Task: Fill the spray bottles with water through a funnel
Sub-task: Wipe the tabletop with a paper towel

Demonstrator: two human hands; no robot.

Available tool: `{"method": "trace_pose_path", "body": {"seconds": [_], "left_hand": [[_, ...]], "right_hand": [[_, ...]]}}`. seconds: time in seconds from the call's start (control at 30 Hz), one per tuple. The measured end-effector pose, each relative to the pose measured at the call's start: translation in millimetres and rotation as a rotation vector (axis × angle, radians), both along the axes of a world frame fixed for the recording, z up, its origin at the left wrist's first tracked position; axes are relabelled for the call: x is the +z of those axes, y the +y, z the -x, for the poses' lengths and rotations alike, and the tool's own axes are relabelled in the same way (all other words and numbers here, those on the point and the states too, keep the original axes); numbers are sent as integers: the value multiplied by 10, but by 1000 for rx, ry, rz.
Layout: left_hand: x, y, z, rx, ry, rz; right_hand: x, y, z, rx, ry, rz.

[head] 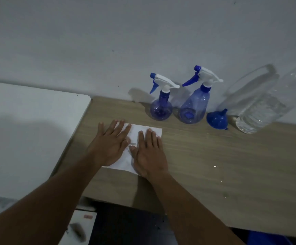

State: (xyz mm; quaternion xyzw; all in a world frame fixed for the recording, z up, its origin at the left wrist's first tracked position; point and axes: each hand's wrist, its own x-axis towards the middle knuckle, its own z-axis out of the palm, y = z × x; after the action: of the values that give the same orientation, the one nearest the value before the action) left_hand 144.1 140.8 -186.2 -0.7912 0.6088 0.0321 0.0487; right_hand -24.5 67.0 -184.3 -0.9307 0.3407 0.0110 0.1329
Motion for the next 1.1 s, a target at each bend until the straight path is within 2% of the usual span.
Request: {"method": "trace_pose_path", "body": {"seconds": [0.27,0.8,1.1], "left_hand": [[-47,-207,194,38,-18,-12],[-18,-1083,1785,80,115,80],[-16,-1422,2387,32,93,53]], "right_hand": [[-74,-179,197,-7,-13,1],[0,-1117,1592,-69,92,4],[66,-1503,2270,-69,116,-5]]}}
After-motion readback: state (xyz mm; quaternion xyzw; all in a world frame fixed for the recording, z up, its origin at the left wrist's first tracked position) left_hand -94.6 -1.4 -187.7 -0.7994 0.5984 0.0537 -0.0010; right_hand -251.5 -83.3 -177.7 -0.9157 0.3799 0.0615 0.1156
